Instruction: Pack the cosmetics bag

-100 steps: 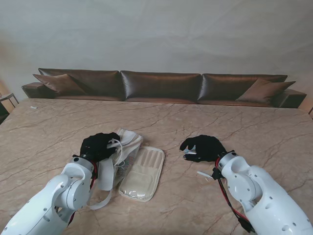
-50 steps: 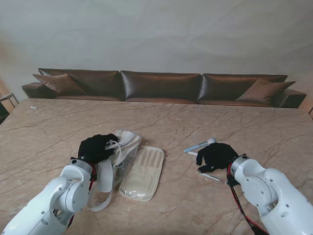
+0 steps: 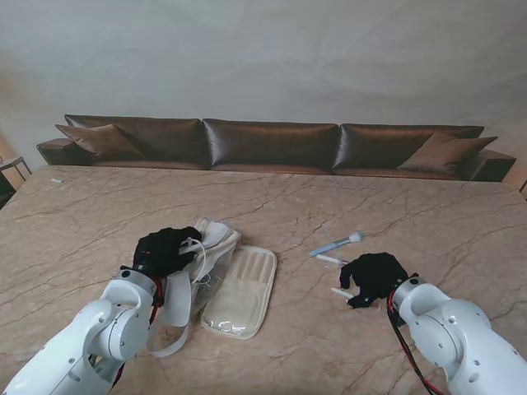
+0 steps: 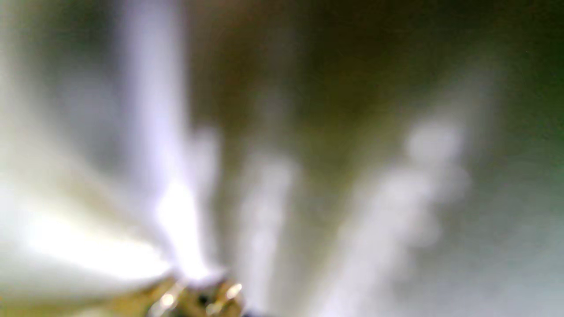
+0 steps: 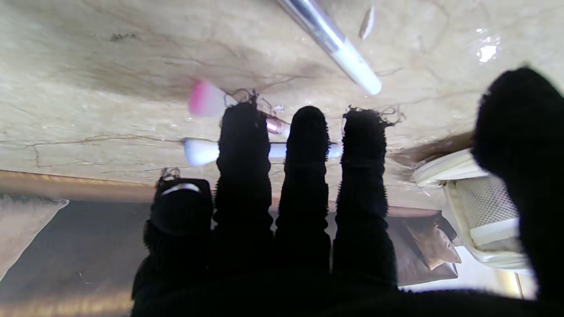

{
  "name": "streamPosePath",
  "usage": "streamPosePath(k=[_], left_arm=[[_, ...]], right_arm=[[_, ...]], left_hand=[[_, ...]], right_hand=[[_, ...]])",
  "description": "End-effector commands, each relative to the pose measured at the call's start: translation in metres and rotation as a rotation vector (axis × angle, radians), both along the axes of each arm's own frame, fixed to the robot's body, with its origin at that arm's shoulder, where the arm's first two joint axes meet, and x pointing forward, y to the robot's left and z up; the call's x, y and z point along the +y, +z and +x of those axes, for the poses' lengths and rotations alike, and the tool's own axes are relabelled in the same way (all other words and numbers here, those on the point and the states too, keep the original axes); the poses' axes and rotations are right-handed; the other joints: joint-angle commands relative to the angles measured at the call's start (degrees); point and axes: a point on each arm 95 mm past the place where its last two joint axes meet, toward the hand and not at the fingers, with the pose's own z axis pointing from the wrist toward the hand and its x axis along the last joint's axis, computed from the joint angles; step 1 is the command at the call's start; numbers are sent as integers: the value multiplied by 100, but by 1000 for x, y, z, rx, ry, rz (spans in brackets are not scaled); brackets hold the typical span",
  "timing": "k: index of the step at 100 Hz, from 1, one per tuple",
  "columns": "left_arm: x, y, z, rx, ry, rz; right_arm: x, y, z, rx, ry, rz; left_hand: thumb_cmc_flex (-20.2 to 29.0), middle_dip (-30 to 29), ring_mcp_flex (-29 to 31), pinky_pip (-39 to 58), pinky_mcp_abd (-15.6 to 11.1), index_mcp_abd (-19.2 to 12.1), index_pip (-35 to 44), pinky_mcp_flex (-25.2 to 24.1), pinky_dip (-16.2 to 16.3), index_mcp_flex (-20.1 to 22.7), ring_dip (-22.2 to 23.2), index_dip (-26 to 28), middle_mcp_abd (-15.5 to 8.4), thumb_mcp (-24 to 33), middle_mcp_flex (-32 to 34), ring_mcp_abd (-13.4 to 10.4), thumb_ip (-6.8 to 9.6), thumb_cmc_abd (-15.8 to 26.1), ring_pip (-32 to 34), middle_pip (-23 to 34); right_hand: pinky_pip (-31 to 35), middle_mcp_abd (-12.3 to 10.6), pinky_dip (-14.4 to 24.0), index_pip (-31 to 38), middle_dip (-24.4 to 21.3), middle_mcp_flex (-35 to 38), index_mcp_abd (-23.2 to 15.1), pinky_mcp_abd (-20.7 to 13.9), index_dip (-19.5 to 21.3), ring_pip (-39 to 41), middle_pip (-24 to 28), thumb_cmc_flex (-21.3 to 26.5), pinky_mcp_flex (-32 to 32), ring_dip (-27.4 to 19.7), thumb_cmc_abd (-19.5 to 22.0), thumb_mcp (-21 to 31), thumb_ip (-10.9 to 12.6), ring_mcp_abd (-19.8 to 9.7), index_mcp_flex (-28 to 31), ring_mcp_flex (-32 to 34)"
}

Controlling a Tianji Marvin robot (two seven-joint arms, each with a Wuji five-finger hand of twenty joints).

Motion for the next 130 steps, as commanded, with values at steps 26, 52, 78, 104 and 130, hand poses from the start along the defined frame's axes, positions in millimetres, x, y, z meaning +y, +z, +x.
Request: streamPosePath(k=[26, 52, 78, 104, 130], left_arm=[[-4, -3, -5, 14, -10, -6], [-3, -3, -6, 15, -9, -7], [-4, -4, -7, 17, -4, -5], [-5, -7, -8, 24, -8, -3], [-4, -5, -10, 14, -3, -3]], right_arm=[[-7, -5, -3, 29, -60, -60], [-14, -11, -4, 91, -118, -93], [-19, -16, -6, 194, -157, -123], [-6, -17, -8, 225, -99, -49], [15, -22, -1, 248, -44, 89]], left_hand=[[1031, 132, 133, 27, 137, -859, 2602, -13, 121, 666, 172, 556, -1021, 617, -44, -404, 368, 990, 137, 194], [1030, 134, 133, 32, 144, -857, 2607, -26, 133, 669, 181, 551, -1027, 608, -46, -400, 366, 985, 133, 192], [1033, 133, 122, 30, 143, -860, 2620, -30, 139, 650, 187, 550, -1033, 597, -55, -397, 362, 996, 125, 188], [1037, 135, 115, 35, 131, -873, 2635, -54, 148, 645, 193, 549, -1046, 580, -60, -400, 364, 1006, 119, 196], [1052, 131, 102, 38, 120, -869, 2640, -56, 148, 631, 199, 546, -1039, 560, -75, -409, 364, 1022, 111, 196]], right_hand=[[125, 16, 137, -225, 72, -303, 112, -102, -134, 115, -12, -348, -30, 185, 1321, -911, 94, -17, -214, -281], [-89, 51, 183, -714, -215, -1204, 461, -276, -554, -232, -384, -193, -375, 212, 2159, -1731, 381, -53, -1118, -1099], [303, 152, 984, -347, 1207, -799, 687, -373, -590, 1182, 874, 20, -421, 1490, 2811, -2810, 621, 174, -414, -996], [1398, 45, 725, 289, 1587, 449, 77, -344, 93, 1800, 1147, -403, 633, 1434, 2703, -2810, 899, 354, 921, 23], [1738, 115, 375, 209, 1430, 775, 154, -318, -23, 1906, 1045, -164, 897, 1194, 2789, -2924, 897, 445, 1204, 296]])
